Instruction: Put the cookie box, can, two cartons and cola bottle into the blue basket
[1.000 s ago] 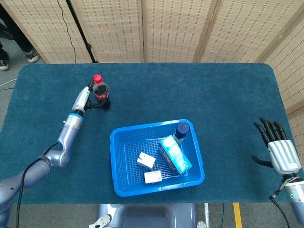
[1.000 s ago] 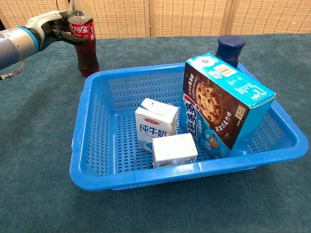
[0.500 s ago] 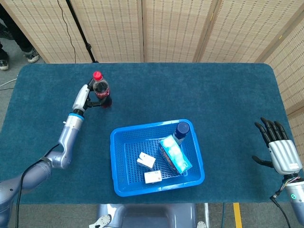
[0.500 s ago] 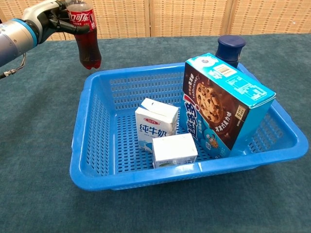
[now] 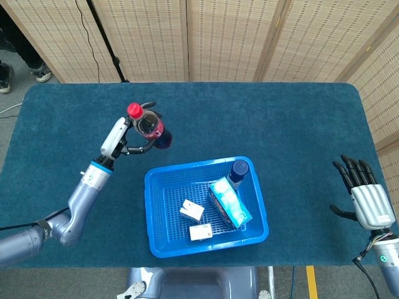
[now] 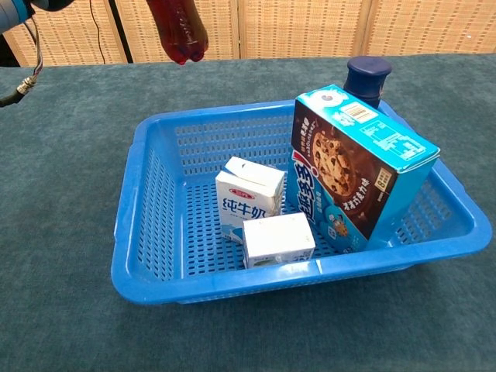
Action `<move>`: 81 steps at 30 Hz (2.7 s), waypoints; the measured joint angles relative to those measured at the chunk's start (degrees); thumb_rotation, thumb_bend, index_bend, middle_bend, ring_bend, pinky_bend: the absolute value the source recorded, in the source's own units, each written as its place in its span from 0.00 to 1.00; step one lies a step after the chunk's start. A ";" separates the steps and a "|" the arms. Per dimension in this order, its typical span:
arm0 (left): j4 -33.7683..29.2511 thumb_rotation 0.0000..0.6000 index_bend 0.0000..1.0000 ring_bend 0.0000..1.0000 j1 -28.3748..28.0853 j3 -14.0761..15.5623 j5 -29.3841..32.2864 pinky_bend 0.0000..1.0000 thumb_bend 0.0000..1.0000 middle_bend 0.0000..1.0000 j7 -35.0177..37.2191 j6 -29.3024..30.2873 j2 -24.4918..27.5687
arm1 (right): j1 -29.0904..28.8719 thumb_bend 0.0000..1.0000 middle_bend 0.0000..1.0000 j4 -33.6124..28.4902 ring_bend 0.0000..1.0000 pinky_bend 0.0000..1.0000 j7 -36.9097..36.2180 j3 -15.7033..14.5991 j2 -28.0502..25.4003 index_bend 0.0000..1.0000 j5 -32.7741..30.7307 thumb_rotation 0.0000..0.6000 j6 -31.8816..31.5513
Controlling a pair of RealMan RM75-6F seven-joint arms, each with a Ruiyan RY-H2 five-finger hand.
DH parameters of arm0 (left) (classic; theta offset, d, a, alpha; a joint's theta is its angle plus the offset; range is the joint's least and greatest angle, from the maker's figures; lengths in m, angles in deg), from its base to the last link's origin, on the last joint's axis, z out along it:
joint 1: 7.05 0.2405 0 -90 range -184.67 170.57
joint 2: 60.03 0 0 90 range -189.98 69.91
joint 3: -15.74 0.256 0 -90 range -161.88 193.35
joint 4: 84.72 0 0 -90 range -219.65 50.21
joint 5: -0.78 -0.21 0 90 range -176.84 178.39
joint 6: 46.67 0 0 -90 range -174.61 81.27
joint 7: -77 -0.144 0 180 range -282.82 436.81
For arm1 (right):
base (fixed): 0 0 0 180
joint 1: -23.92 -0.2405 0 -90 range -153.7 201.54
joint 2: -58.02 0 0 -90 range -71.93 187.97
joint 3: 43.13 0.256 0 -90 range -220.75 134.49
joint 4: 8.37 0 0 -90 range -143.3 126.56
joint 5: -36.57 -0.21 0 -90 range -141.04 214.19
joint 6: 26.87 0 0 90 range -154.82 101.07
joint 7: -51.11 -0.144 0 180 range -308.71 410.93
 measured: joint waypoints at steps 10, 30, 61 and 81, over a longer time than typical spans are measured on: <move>-17.00 1.00 0.32 0.28 2.91 5.39 -7.98 0.36 0.49 0.32 -1.50 2.99 8.25 | 0.01 0.00 0.00 -0.32 0.00 0.00 -0.05 0.06 -0.15 0.04 -0.01 1.00 0.04; -10.24 1.00 0.32 0.28 3.16 10.39 -4.76 0.36 0.49 0.32 -12.50 2.64 -1.66 | -0.03 0.00 0.00 -0.38 0.00 0.00 -0.64 -0.01 -0.42 0.04 -0.04 1.00 0.53; -3.11 1.00 0.18 0.00 1.29 12.38 -5.00 0.00 0.42 0.07 -15.14 -0.26 -7.22 | 0.14 0.00 0.00 -0.89 0.00 0.00 -0.89 -0.12 -0.81 0.04 0.19 1.00 0.38; -3.17 1.00 0.00 0.00 0.45 14.53 -7.02 0.00 0.35 0.00 -12.88 -2.59 -3.80 | 0.33 0.00 0.00 -1.39 0.00 0.00 -1.30 -0.28 -1.09 0.04 0.73 1.00 -0.15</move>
